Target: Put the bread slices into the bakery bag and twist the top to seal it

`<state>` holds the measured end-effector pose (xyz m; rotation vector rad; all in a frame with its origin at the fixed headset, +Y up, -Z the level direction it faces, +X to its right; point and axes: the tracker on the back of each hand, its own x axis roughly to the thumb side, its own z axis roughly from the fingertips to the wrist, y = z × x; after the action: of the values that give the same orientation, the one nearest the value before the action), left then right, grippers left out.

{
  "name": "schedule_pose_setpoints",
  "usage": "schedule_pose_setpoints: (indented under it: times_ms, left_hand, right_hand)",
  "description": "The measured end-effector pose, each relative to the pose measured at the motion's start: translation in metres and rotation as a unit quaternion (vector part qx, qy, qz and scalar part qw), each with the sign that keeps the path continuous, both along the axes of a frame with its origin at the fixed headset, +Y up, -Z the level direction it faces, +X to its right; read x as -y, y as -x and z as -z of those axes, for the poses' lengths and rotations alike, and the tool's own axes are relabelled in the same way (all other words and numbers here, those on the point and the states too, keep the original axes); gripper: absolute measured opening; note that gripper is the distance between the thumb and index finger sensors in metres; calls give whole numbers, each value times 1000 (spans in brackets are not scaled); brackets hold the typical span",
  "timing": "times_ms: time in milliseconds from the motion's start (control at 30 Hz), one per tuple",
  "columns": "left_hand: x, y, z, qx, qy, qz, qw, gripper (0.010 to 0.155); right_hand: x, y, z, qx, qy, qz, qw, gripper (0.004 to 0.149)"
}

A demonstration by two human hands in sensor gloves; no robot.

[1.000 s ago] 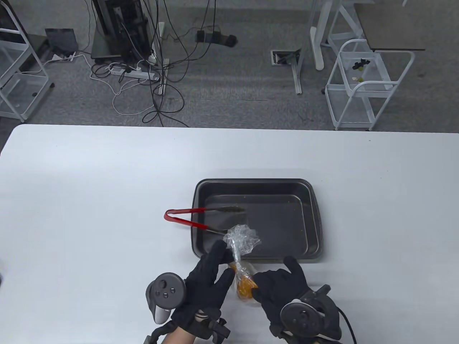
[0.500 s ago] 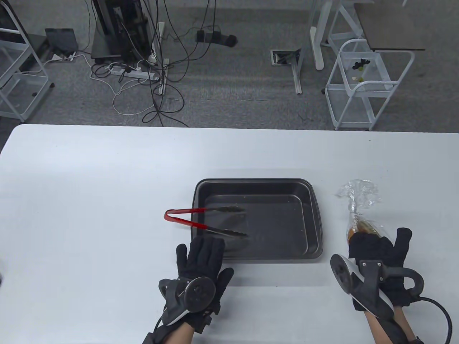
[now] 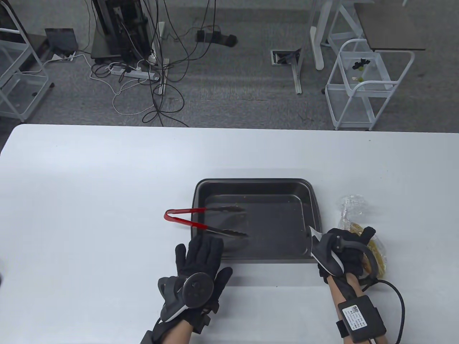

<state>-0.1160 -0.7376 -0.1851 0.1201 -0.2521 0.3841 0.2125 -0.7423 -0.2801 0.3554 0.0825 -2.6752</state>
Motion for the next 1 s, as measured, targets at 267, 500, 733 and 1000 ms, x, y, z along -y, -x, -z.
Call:
schedule_pose_setpoints:
  times_ms: [267,500,733,1000]
  left_hand:
    - [1,-1,1,2,5,2,1000,77]
    - [-6,-4,-6,11,-6,1,1000,77]
    - [-16,-22,-23,37,-44,19,998,77]
    - [-8,-24,-20,27,-7,53,998,82]
  right_hand:
    - [-49,-15,-16,-31,-66,171,983,51]
    - [-108,-38,-61,-157,-133,305,930,61]
    - [-82,-23,-102,-227,-176,309,907,72]
    - [-1,-2,-86,-215,-81,291,929,84]
